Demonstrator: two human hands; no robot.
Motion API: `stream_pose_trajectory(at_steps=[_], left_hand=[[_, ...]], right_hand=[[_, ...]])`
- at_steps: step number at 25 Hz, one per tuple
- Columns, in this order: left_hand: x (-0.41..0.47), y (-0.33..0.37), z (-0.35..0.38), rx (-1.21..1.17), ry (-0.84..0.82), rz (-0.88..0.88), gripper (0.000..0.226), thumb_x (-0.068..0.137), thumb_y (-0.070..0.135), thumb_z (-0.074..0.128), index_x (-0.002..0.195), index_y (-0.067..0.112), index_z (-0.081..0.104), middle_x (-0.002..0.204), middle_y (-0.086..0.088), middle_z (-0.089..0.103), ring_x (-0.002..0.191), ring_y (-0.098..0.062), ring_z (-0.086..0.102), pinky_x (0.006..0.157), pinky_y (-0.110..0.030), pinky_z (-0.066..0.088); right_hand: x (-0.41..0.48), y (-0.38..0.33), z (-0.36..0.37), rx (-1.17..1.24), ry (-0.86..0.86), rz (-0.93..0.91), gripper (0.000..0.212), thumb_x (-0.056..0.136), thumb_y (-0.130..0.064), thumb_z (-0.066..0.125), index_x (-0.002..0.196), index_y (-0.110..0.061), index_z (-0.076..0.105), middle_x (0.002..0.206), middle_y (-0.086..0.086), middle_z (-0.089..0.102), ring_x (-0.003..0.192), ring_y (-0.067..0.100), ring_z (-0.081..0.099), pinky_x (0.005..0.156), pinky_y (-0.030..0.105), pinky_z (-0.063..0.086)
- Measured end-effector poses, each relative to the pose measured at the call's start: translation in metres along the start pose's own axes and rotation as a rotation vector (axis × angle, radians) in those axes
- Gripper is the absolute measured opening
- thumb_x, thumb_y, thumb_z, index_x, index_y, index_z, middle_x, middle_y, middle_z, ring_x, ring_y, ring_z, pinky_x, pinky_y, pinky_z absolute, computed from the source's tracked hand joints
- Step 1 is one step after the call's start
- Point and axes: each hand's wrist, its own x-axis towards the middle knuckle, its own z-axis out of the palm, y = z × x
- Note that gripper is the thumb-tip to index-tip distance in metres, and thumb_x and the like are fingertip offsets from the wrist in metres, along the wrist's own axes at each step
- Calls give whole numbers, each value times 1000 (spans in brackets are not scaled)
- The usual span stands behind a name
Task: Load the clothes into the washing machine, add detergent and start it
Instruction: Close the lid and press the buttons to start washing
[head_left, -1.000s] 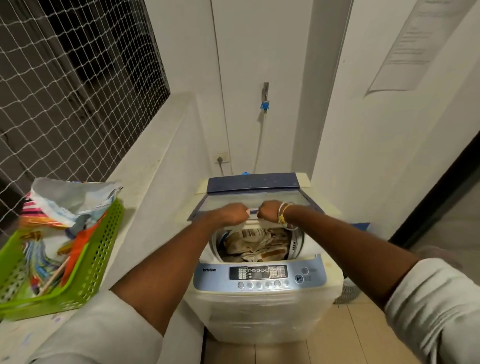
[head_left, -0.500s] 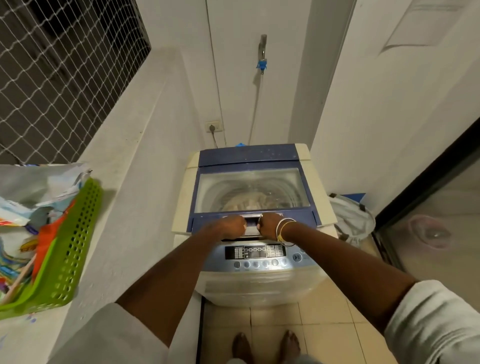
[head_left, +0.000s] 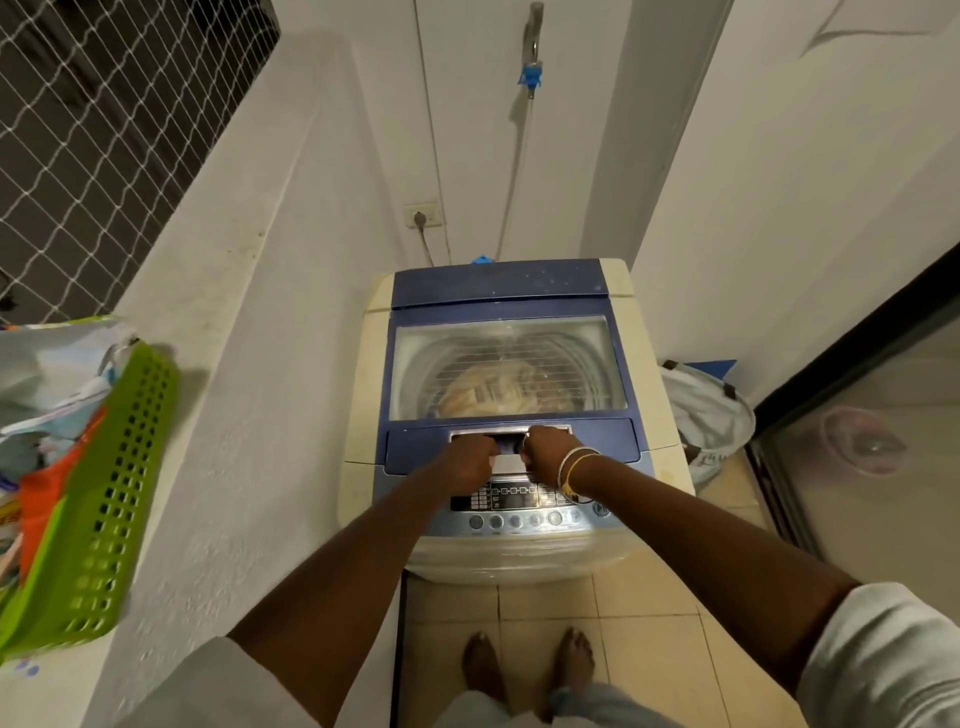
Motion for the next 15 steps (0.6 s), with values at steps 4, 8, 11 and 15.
stream_pose_trajectory(at_steps=[4,8,11,15], left_hand=[[-1,0,8,-28,82,4,26,96,6,47,113,6,67,112,-13,68,103,-29,62,77,-33,42],[0,-4,11,-86,76,11,24,94,4,50,110,11,67,100,-10,69,92,-27,64,73,-34,44],[2,-9,18,-115,79,18,20,94,5,51,106,13,65,96,-11,68,88,-30,66,76,-42,52],[0,-10,19,-69,109,40,22,93,5,52,108,16,63,99,-9,66,88,-28,66,79,-47,55]], right_hand=[[4,1,6,6,43,2,20,88,-7,58,104,-9,71,102,11,64,87,27,63,69,27,40],[4,1,8,1,77,-11,17,87,-6,61,102,-8,70,103,12,65,92,28,65,74,31,48],[5,2,10,-17,80,-11,18,87,-7,61,102,-9,71,106,11,65,94,27,65,77,32,49],[2,0,6,0,75,0,17,88,-8,60,102,-9,70,107,10,64,94,26,64,76,31,48]])
